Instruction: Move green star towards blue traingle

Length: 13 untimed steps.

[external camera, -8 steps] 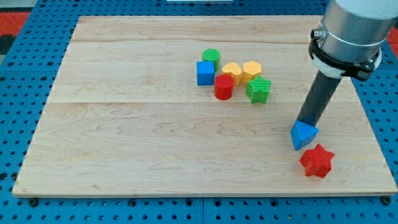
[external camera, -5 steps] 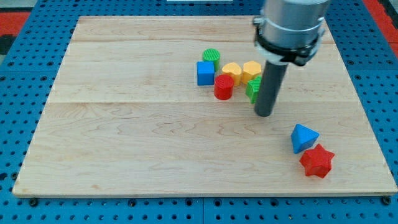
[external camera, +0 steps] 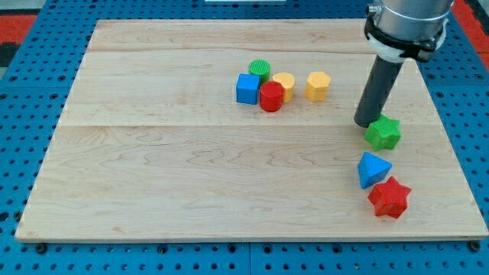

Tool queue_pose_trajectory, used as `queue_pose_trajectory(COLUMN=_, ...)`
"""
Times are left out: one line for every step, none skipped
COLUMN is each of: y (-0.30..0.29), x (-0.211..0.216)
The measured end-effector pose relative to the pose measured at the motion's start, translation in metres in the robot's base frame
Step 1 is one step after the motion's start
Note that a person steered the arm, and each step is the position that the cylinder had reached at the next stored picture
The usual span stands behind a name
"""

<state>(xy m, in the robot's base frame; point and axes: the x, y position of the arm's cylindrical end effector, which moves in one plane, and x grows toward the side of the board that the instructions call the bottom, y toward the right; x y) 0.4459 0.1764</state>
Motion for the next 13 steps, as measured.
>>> queue_pose_trajectory(y=0.007, x=-0.040)
queue_pose_trajectory(y=0.067, x=-0.034)
queue_pose_trajectory(y=0.086, x=0.001)
queue_pose_trajectory(y=0.062, x=0.022)
queue_pose_trajectory(y=0.038, x=0.014)
queue_pose_trajectory(y=0.025, x=0.014)
queue_pose_trajectory(y=0.040, x=-0.022)
queue_pose_trajectory(y=0.011, x=-0.030)
queue_pose_trajectory(y=-0.012, x=-0.020)
queue_pose_trajectory(y=0.003, x=-0.016)
queue_pose_trajectory(y=0.015, x=-0.010)
queue_pose_trajectory(y=0.021, x=0.005)
queue_pose_trajectory(y=0.021, x=0.011)
